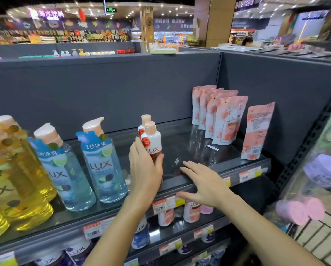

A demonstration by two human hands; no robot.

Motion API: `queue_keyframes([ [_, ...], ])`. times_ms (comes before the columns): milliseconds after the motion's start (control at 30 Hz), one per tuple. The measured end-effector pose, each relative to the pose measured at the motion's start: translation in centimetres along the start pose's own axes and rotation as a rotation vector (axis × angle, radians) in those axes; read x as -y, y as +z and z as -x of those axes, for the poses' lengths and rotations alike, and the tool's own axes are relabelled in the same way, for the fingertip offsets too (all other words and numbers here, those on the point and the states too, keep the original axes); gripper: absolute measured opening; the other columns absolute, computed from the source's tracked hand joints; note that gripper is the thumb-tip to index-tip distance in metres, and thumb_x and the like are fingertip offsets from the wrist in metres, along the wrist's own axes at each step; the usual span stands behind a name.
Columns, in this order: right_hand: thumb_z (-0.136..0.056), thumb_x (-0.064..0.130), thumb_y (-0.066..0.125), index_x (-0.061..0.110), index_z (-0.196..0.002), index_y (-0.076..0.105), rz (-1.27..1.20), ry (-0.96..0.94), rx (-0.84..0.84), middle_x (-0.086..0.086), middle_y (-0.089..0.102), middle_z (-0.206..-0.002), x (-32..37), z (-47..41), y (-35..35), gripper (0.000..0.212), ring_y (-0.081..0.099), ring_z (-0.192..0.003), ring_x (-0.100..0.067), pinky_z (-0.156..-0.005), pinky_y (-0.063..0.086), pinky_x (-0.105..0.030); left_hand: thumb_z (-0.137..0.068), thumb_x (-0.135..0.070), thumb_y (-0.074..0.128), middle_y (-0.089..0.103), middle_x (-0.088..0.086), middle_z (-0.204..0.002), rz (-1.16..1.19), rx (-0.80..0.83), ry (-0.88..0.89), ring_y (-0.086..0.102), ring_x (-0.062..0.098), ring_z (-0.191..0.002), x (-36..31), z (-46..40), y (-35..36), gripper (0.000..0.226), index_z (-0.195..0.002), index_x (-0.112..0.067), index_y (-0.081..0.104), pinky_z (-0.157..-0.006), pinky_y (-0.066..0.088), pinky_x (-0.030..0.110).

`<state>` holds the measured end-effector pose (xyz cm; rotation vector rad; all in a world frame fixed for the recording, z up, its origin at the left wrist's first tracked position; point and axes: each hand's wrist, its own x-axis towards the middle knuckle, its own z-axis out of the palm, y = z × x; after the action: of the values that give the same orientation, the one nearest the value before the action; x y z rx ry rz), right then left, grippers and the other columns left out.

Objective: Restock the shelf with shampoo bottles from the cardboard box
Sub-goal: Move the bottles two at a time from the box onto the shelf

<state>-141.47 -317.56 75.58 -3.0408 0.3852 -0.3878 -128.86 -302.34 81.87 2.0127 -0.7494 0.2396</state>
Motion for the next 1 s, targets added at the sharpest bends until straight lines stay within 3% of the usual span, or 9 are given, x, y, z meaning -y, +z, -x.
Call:
queue_keyframes([
  [100, -0.079, 0.082, 0.041, 0.017, -0.146, 0.044, 0.009, -0.004, 0.003, 0.001, 0.035, -0.157, 0.0, -0.1, -0.1, 0.093, 0.029, -0.146, -0.016, -0.119, 0.027, -0.039, -0.088, -0.023, 0.066, 0.028, 0.015, -0.153, -0.072, -0.060, 0.154, 0.027, 0.028, -0.143, -0.9, 2.1, -0.4, 0.079, -0.149, -0.001, 0.022, -0.115, 0.031, 0.046],
  [200, -0.079, 0.073, 0.042, 0.017, -0.146, 0.044, -0.053, 0.019, 0.026, 0.000, 0.034, -0.158, 0.0, -0.1, -0.6, 0.088, 0.026, -0.147, -0.016, -0.118, 0.026, -0.040, -0.090, -0.012, 0.060, 0.040, 0.023, -0.147, -0.093, -0.088, 0.477, 0.033, 0.036, -0.141, -1.7, 5.3, 0.8, 0.054, -0.138, 0.006, 0.044, -0.115, 0.030, 0.051],
  [333, -0.085, 0.048, 0.048, 0.018, -0.147, 0.041, -0.169, 0.167, -0.076, 0.002, 0.034, -0.157, -1.9, 3.7, -1.7, 0.070, 0.024, -0.148, -0.013, -0.120, 0.024, -0.039, -0.089, -0.012, 0.058, 0.048, 0.016, -0.144, 0.071, 0.164, 0.632, 0.040, 0.028, -0.138, -2.7, 8.1, 4.4, 0.044, -0.131, 0.002, 0.053, -0.112, 0.035, 0.046],
  [533, -0.086, 0.073, 0.041, 0.020, -0.148, 0.040, -0.273, 0.765, -0.244, 0.006, 0.034, -0.154, -4.3, 18.6, -3.3, 0.081, 0.026, -0.144, -0.009, -0.118, 0.019, -0.028, -0.092, -0.027, 0.047, 0.064, 0.016, -0.125, 0.037, 0.470, 0.701, 0.059, 0.033, -0.119, -6.2, 12.2, 13.0, 0.039, -0.115, -0.002, 0.065, -0.101, 0.046, 0.043],
  [667, -0.092, 0.060, 0.046, 0.019, -0.146, 0.042, -0.394, 1.187, -0.303, 0.004, 0.039, -0.153, -4.4, 30.3, -0.2, 0.068, 0.033, -0.143, -0.015, -0.117, 0.020, -0.027, -0.090, -0.027, 0.044, 0.066, 0.015, -0.113, 0.032, 0.696, 0.887, 0.063, 0.033, -0.105, -10.1, 18.7, 18.9, 0.037, -0.110, -0.003, 0.064, -0.090, 0.049, 0.041],
  [767, -0.091, 0.058, 0.051, 0.019, -0.139, 0.049, -0.676, 1.557, -0.432, 0.002, 0.052, -0.141, -3.0, 37.6, 2.6, 0.061, 0.047, -0.130, -0.017, -0.102, 0.031, -0.023, -0.087, -0.018, 0.049, 0.068, 0.014, -0.105, -0.028, 0.859, 1.063, 0.064, 0.033, -0.099, -12.3, 24.5, 22.4, 0.027, -0.104, -0.004, 0.066, -0.087, 0.050, 0.041],
  [867, -0.076, 0.080, 0.051, 0.025, -0.116, 0.059, -1.073, 1.882, -0.704, 0.007, 0.063, -0.119, -1.0, 43.9, 6.1, 0.068, 0.057, -0.113, -0.015, -0.104, 0.040, -0.032, -0.082, -0.018, 0.053, 0.068, 0.012, -0.091, -0.144, 1.016, 1.219, 0.066, 0.033, -0.088, -13.4, 30.3, 25.1, 0.021, -0.093, -0.006, 0.066, -0.077, 0.052, 0.040],
  [900, -0.069, 0.087, 0.051, 0.025, -0.116, 0.060, -1.148, 1.956, -0.788, 0.006, 0.064, -0.121, -0.6, 45.8, 7.4, 0.078, 0.058, -0.114, -0.016, -0.107, 0.042, -0.039, -0.084, -0.020, 0.051, 0.067, 0.011, -0.091, -0.165, 1.069, 1.254, 0.066, 0.032, -0.089, -13.6, 32.0, 25.8, 0.023, -0.094, -0.006, 0.066, -0.077, 0.051, 0.039],
  [1000, -0.078, 0.080, 0.047, 0.017, -0.137, 0.047, -1.305, 2.065, -0.924, -0.003, 0.055, -0.136, 0.7, 49.8, 11.4, 0.086, 0.054, -0.123, -0.022, -0.109, 0.042, -0.048, -0.094, -0.026, 0.046, 0.065, 0.008, -0.104, -0.251, 1.203, 1.363, 0.062, 0.027, -0.100, -13.9, 36.4, 28.4, 0.027, -0.106, -0.009, 0.063, -0.087, 0.047, 0.037],
])
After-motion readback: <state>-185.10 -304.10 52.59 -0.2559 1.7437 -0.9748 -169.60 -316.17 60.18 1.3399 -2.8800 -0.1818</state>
